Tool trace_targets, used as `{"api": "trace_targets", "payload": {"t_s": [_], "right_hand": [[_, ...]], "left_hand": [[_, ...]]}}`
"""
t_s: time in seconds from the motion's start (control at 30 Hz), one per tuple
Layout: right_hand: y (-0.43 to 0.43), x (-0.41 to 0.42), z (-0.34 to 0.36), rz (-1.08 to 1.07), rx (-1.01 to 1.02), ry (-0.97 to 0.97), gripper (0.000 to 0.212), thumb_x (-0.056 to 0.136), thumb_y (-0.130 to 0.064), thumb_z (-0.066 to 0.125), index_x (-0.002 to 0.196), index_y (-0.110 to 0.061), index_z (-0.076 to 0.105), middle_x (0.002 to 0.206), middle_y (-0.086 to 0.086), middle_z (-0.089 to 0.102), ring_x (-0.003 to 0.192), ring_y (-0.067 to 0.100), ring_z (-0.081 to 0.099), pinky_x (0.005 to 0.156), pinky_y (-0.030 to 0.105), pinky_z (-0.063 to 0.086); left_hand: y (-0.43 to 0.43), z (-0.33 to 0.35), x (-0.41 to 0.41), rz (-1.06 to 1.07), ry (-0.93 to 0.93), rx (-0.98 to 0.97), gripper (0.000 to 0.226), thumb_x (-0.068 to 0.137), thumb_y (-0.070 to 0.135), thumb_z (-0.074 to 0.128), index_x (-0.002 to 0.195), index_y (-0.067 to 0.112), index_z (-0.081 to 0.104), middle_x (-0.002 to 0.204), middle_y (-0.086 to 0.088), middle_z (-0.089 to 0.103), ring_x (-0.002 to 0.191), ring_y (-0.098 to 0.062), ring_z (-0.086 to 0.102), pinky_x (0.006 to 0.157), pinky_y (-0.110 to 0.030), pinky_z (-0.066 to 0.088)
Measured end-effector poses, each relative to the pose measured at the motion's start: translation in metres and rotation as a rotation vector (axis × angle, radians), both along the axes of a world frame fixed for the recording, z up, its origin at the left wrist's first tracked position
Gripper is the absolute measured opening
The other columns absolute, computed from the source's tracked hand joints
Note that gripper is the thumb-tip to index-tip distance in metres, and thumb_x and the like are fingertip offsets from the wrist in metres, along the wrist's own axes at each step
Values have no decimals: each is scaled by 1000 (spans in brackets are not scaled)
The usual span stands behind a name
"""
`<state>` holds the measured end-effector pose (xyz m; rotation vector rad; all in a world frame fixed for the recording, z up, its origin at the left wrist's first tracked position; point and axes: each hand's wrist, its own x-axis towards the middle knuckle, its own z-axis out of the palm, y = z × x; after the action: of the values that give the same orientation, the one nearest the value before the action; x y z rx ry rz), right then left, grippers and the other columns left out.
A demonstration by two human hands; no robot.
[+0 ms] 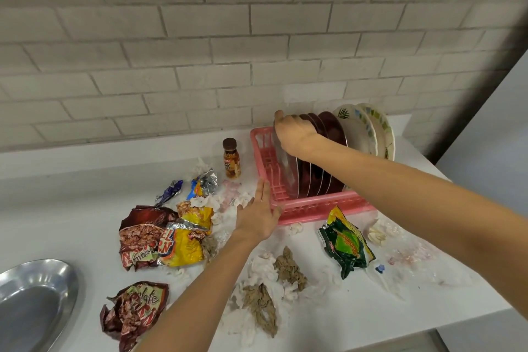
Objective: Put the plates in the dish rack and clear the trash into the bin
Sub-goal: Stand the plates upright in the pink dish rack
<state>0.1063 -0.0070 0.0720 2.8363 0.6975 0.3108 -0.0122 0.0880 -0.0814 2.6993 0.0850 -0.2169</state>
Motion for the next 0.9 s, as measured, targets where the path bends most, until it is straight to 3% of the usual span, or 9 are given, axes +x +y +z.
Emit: {"api": "trace_targets", "payload": {"t_s": [0.17,0.77,0.9], "right_hand": [[-1,-1,10,-42,-81,-35,39,85,4,58,123,-3,49,113,11,64,102,29,63,69,32,41],[-13,-24,23,58,15,-97,27,88,-11,55,115,-7,53,97,10,64,87,32,64,61,33,36],[-16,-46,16,148,117,-49,23,87,-11,53,109,-8,58,103,14,64,90,37,63,61,36,37]], "left_hand": [[0,-2,1,4,-8,19,74,100,54,29,155,23,-10,160,11,-24,126,-26,52,111,-61,21],[2,4,1,-24,-12,27,78,98,61,24,155,23,-13,159,11,-26,120,-28,57,110,-63,23],[8,8,1,-63,-37,19,77,99,57,31,156,21,-7,163,6,-15,135,-29,43,112,-62,21]]}}
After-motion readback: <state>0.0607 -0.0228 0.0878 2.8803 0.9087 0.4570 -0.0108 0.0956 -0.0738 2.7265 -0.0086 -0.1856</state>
